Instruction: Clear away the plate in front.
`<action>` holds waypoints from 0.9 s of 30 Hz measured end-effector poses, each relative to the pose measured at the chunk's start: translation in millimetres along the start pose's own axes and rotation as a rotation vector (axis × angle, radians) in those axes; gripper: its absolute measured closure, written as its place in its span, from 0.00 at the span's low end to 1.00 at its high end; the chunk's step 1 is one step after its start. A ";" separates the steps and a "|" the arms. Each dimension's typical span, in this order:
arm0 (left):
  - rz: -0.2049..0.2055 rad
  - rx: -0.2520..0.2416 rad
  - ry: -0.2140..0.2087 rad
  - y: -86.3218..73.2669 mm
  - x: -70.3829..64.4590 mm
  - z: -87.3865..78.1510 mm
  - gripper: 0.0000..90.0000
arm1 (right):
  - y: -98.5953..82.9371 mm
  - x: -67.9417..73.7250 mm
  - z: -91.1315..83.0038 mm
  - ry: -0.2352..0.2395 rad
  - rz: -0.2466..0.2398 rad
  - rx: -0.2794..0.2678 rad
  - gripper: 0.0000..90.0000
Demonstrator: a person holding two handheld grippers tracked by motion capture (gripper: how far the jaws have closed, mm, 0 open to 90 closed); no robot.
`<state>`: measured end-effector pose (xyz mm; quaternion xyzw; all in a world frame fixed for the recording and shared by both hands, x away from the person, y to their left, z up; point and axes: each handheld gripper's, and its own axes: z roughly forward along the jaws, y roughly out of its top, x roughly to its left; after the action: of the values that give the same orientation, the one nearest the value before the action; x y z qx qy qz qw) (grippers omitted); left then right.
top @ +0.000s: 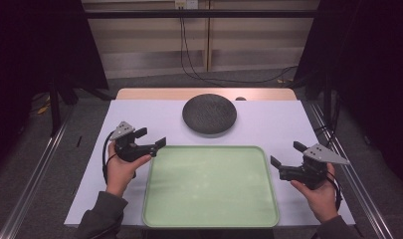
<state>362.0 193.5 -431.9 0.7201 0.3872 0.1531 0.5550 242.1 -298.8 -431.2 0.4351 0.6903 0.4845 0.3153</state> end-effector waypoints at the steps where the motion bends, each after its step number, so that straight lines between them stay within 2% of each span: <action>1: -0.001 -0.004 0.005 1.8 -0.1 4.2 0.10 | -0.1 -0.1 0.5 0.000 0.000 0.000 0.05; 13: -0.040 0.015 0.034 18.1 10.4 42.2 0.11 | -0.2 1.9 0.2 0.011 -0.004 0.005 0.05; 27: -0.053 0.047 0.082 34.0 19.7 88.1 0.13 | -0.2 2.4 -0.2 0.015 -0.014 0.001 0.05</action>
<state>445.3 145.0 -434.6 0.7155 0.4321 0.1583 0.5257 240.9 -296.7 -431.3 0.4267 0.6960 0.4851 0.3134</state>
